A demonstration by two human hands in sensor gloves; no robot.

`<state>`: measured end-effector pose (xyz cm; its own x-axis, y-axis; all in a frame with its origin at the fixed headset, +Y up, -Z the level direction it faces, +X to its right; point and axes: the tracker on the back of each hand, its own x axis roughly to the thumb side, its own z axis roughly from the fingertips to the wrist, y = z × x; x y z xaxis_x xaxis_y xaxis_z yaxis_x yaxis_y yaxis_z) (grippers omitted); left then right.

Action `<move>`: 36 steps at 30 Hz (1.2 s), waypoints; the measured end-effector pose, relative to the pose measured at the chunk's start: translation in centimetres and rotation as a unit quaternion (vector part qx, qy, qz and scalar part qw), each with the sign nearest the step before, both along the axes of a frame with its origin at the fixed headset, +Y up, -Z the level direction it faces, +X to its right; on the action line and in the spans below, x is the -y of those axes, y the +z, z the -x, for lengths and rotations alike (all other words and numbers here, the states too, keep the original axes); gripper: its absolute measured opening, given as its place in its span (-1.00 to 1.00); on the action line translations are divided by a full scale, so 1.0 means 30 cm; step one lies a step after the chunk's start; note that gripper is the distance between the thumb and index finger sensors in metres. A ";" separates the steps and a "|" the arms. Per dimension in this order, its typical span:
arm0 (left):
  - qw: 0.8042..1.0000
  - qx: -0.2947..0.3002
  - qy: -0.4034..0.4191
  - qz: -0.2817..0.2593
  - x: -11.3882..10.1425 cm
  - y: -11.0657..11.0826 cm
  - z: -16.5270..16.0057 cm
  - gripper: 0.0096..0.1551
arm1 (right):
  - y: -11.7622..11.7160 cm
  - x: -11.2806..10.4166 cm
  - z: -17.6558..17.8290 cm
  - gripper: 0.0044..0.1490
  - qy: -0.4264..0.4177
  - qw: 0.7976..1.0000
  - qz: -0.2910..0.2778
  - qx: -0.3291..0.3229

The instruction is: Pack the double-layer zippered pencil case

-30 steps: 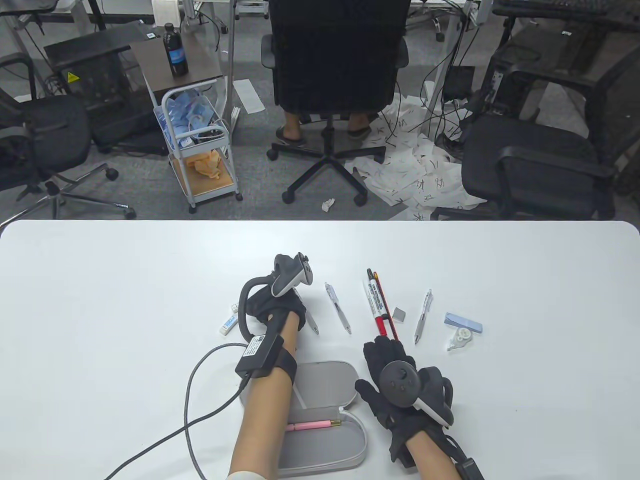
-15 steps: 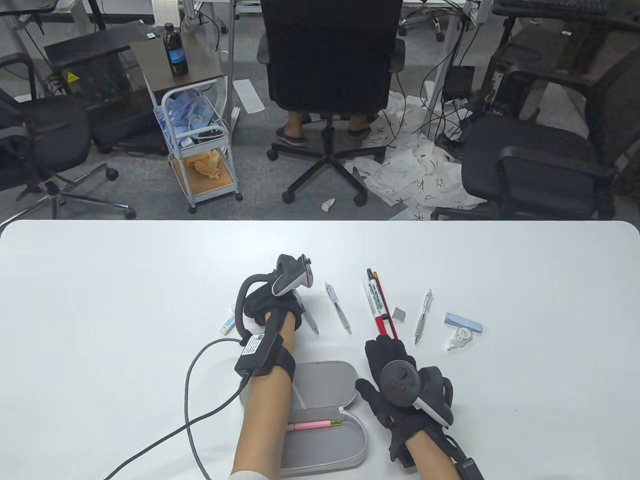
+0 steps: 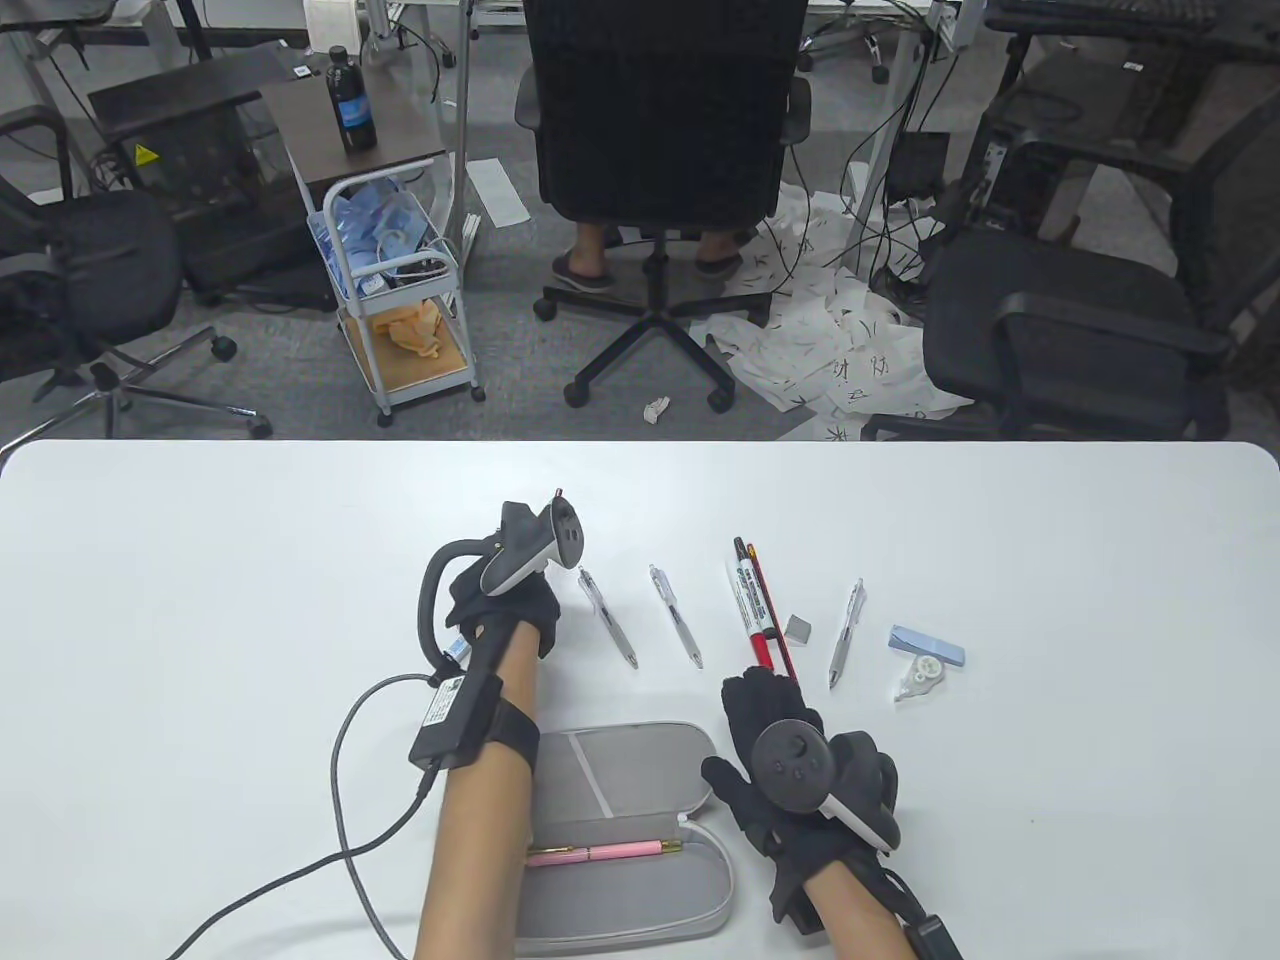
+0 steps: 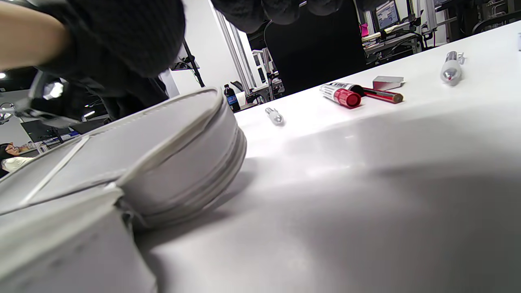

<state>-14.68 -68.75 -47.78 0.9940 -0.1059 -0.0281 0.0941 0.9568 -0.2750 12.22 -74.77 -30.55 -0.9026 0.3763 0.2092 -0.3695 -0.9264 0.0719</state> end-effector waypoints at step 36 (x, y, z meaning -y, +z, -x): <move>0.975 0.156 -0.012 -0.158 -0.060 0.664 0.192 -0.16 | 0.012 -0.043 -0.004 -0.01 0.017 0.999 -0.026 0.007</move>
<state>-20.44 -66.93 -27.86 0.9568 -0.1647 0.2398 0.1499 0.9856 0.0789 12.33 -73.48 -30.19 -0.9179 0.3334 0.2153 -0.3378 -0.9411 0.0175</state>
